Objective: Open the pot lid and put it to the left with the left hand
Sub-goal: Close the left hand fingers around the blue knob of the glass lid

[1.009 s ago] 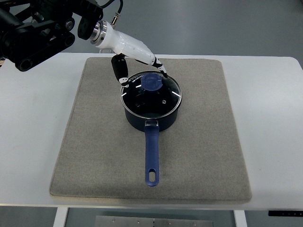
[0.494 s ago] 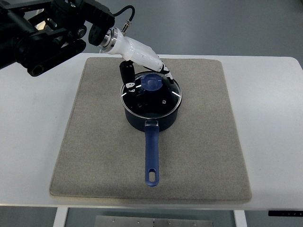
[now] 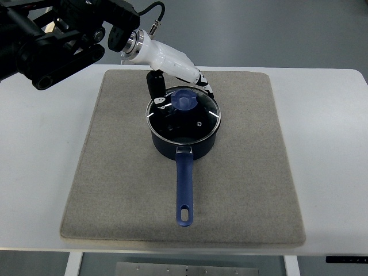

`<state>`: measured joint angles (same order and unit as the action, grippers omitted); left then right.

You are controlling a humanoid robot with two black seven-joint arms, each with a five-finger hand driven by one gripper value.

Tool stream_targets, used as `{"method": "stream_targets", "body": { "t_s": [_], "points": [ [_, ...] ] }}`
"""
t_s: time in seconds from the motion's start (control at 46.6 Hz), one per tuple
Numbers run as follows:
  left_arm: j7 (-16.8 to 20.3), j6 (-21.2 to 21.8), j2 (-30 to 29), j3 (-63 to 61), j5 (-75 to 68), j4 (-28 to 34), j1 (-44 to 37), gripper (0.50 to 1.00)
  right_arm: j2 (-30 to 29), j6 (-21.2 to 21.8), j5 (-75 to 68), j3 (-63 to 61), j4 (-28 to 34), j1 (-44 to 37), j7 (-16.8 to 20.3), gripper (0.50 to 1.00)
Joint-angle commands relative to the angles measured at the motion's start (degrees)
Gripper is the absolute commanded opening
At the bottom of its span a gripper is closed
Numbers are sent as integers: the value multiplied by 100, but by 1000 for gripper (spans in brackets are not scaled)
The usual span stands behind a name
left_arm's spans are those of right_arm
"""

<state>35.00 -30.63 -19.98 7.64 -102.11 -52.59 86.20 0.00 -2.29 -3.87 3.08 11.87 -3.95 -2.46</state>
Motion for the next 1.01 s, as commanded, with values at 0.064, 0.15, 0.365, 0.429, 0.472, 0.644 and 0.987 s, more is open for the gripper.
{"method": "stream_targets", "body": {
  "t_s": [0.064,0.15,0.365,0.429,0.472,0.644,0.987],
  "points": [
    [0,-39,-5,-17,-10,12,54,990,0,0,0,-9,0,0,0,915],
    [0,-57,-14,-70,-2,12,125,990,0,0,0,0,0,0,0,915],
    [0,-66,-5,-307,-2,-5,186,990,0,0,0,0,0,0,0,915],
    [0,-66,3,-316,-2,-5,178,990,0,0,0,0,0,0,0,915],
    [0,-74,12,-316,-2,-14,178,990,0,0,0,0,0,0,0,915],
    [0,-74,30,-316,-2,-5,178,990,0,0,0,0,0,0,0,915],
    [0,-57,91,-378,42,-5,90,992,0,0,0,0,0,0,0,915]
  ]
}}
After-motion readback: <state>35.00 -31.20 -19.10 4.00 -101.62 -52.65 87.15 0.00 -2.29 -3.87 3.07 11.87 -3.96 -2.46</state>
